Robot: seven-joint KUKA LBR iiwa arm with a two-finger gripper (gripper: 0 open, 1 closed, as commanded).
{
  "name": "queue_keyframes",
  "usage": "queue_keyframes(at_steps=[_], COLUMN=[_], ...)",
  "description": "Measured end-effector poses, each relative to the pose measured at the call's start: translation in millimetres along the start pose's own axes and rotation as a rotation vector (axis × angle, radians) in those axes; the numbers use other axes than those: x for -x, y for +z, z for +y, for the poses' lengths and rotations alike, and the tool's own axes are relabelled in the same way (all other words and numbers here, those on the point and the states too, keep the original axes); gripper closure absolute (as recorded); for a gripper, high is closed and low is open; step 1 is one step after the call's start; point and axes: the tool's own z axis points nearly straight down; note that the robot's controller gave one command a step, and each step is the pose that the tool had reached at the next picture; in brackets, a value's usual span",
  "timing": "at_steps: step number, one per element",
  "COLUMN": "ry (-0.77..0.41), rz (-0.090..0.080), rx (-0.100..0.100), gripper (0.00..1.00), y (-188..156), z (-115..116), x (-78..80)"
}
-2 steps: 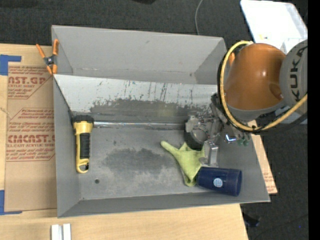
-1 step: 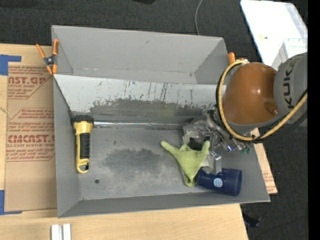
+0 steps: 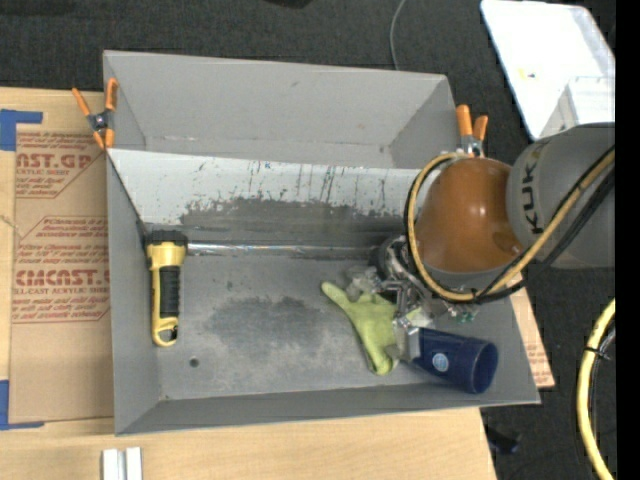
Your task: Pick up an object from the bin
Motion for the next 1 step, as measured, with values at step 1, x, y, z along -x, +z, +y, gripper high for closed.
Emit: queue_keyframes(at_steps=[1], ry=[-0.073], rz=[0.01], rx=[0.005], gripper=[1.0], y=[-4.2], z=[-37.3], x=[38.3])
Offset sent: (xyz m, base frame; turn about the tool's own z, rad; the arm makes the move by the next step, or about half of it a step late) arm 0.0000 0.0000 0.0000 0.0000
